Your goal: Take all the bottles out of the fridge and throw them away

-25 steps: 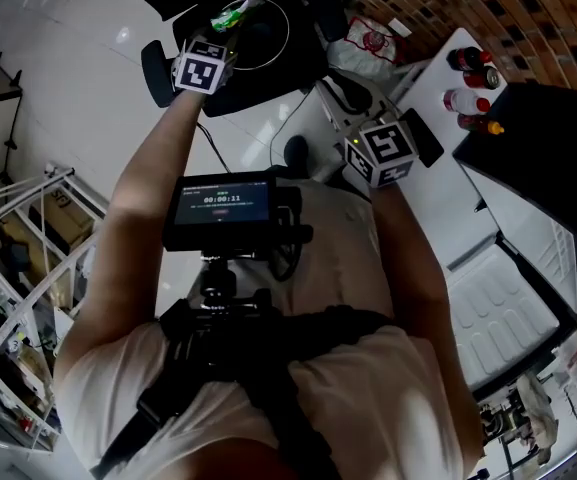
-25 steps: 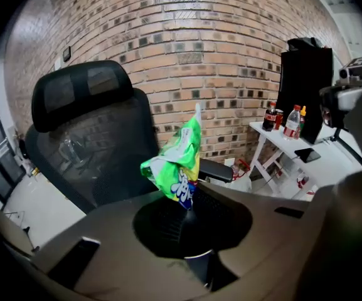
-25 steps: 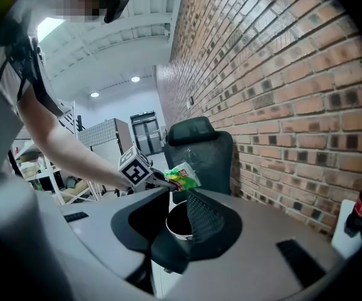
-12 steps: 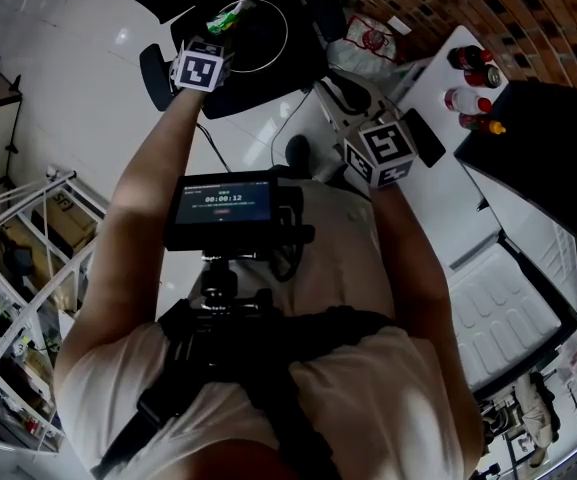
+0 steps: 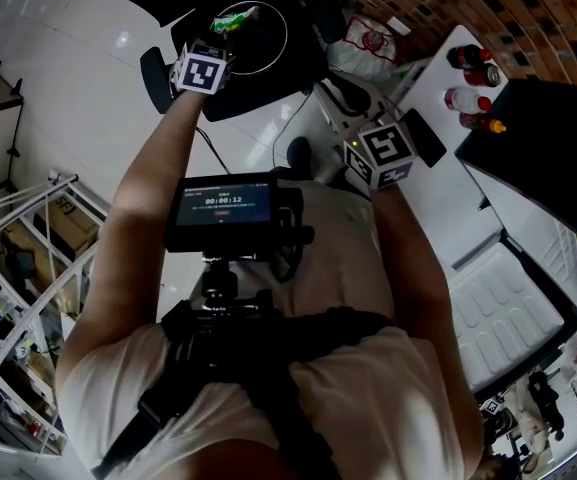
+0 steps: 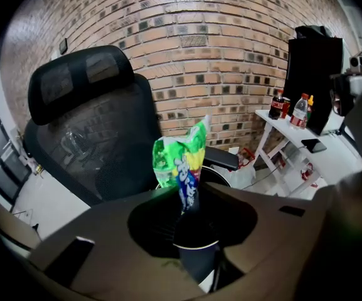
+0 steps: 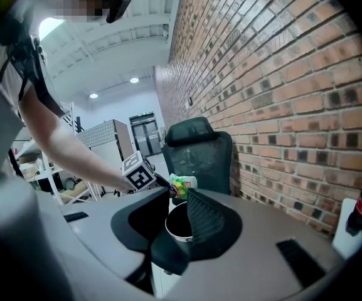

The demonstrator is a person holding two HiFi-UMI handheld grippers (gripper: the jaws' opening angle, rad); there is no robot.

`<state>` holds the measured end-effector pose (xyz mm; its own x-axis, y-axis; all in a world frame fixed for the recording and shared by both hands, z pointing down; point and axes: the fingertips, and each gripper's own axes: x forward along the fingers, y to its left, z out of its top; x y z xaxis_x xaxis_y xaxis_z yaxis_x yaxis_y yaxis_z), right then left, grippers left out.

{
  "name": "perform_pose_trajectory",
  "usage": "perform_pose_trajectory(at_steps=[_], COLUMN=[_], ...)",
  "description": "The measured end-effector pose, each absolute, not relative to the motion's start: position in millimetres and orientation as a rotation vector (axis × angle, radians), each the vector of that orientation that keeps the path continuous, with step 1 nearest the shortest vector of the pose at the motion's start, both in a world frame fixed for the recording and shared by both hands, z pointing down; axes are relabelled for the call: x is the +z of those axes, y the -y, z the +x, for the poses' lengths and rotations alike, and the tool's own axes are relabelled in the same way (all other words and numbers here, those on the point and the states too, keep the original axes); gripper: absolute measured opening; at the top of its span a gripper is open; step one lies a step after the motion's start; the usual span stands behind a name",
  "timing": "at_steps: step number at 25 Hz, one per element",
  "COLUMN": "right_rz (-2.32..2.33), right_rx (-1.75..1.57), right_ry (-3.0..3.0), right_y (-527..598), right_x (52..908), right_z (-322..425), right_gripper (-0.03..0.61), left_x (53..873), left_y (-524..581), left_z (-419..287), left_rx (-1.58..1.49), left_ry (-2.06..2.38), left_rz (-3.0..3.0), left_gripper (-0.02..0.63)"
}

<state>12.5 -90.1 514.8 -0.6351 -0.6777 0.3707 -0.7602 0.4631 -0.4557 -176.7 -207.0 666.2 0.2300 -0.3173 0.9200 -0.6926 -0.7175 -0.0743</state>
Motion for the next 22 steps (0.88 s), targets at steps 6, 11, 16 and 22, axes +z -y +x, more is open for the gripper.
perform_pose_trajectory(at_steps=[6,11,16,22], right_rz=[1.278,1.283,1.287,1.297], right_rx=[0.907,0.906,0.9,0.892], right_ry=[2.566,2.565,2.562,2.565], right_y=[89.5,89.6,90.0,86.4], right_x=[514.3,514.5,514.3,511.3], right_z=[13.4,14.0,15.3,16.4], right_gripper=[0.095,0.095,0.095,0.095], left_x=[666.8,667.0,664.5,648.3], left_y=[209.2,208.3,208.3,206.7], left_z=[-179.3,-179.1,-178.2,-162.4], left_rx=[1.494,1.483,1.468,1.406], left_ry=[0.96,0.958,0.962,0.932], left_rz=[2.144,2.143,2.153,2.222], left_gripper=[0.189,0.189,0.189,0.19])
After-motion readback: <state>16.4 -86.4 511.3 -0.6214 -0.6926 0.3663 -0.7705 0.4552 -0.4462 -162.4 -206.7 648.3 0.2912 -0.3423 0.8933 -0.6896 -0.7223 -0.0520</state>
